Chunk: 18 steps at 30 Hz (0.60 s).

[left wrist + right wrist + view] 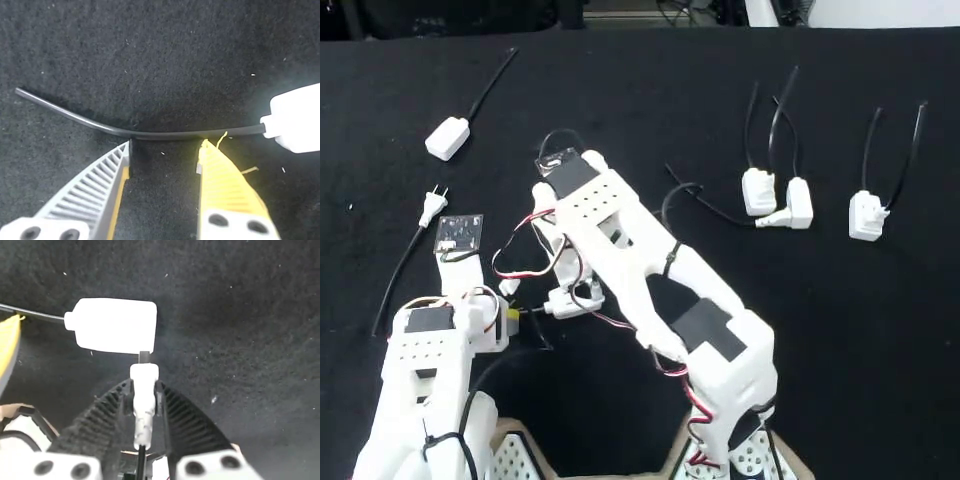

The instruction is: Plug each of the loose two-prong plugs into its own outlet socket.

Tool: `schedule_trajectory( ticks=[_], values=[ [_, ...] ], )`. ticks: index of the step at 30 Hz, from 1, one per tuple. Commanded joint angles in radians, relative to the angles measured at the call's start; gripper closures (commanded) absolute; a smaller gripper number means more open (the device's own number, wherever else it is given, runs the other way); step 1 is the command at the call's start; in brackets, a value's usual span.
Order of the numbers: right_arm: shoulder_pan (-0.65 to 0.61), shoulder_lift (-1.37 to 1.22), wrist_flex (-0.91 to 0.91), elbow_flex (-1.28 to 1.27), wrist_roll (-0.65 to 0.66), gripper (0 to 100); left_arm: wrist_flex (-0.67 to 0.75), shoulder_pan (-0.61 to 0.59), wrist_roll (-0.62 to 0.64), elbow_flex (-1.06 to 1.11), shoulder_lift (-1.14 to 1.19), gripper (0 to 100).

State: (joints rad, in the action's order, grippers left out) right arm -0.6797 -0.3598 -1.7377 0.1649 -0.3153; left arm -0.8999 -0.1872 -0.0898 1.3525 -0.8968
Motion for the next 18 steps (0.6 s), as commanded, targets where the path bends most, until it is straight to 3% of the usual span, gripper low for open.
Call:
schedule_trajectory(
  ticks=[1, 18],
  values=[
    [0.011, -0.036, -0.029, 0.077, -0.021, 98.8, 0.012, -0.013, -0.005, -0.008, -0.018, 78],
    [0.015, -0.071, -0.029, 0.165, 0.000, 98.8, 0.012, -0.013, -0.005, -0.007, -0.018, 78]
  ],
)
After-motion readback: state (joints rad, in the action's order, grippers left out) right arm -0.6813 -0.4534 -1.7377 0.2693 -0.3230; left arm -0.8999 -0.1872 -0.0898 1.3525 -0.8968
